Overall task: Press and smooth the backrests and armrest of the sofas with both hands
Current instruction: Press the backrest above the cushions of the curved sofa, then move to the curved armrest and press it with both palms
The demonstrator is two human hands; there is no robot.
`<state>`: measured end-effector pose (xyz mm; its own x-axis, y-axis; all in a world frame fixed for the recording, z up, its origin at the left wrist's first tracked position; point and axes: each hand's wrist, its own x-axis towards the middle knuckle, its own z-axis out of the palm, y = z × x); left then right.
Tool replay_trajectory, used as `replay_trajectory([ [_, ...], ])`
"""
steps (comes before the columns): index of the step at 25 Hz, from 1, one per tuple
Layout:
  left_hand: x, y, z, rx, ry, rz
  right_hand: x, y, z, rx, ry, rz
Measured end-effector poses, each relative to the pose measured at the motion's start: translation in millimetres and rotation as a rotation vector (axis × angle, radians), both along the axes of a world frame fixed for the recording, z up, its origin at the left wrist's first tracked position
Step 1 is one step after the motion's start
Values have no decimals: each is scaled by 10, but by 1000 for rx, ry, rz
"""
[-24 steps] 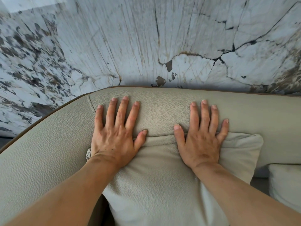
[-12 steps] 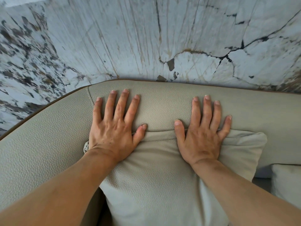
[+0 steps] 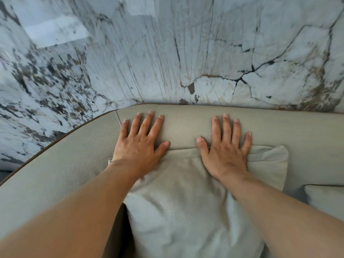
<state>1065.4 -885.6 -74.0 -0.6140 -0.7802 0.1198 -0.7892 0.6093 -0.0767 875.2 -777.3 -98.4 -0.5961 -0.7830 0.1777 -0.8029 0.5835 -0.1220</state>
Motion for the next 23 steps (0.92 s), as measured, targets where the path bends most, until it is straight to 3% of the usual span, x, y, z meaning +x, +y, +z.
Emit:
replay_trajectory([
  [8, 364, 674, 281, 383, -37, 93, 173, 615, 466, 309, -298, 174],
  [13, 737, 1187, 384, 425, -79, 79, 654, 1131, 635, 485, -354, 207],
  [23, 1909, 1554, 1276, 472, -158, -4, 1770, 1859, 1634, 519, -393, 32],
])
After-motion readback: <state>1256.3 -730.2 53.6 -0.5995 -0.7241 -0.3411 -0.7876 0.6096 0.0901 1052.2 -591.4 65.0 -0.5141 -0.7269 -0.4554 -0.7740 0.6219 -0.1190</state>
